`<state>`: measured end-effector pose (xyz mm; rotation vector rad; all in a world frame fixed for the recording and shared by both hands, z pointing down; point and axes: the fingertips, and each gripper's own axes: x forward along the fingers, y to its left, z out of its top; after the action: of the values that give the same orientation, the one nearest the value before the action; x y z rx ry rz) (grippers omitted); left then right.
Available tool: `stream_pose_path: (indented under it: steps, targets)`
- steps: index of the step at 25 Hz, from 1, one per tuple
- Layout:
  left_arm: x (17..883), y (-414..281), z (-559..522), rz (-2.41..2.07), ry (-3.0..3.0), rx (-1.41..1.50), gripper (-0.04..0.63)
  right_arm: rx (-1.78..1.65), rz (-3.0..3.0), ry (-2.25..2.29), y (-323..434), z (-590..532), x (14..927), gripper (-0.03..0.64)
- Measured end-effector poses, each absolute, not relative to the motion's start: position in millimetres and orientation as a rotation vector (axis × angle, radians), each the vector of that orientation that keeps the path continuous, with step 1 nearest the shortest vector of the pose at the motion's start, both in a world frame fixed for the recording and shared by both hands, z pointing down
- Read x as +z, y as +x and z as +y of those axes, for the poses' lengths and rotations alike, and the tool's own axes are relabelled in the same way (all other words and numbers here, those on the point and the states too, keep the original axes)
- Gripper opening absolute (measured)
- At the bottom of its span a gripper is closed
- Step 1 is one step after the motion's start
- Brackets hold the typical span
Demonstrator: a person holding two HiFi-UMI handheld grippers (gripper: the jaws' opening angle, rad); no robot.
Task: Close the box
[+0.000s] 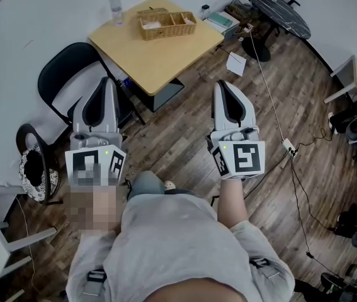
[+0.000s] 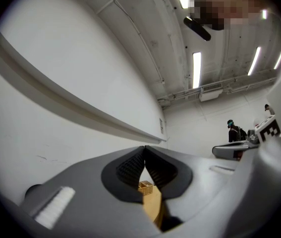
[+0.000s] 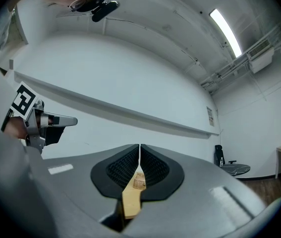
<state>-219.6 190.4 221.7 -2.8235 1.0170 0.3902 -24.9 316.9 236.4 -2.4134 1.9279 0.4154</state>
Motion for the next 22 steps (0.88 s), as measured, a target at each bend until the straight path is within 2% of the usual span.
stream_pose_path:
  steps: [22]
  targets:
    - [217.1, -129.4, 45.0, 0.988, -2.818, 0.370, 0.058, 0.412, 1.900, -2.433, 61.5, 172.8, 232.2, 0.012]
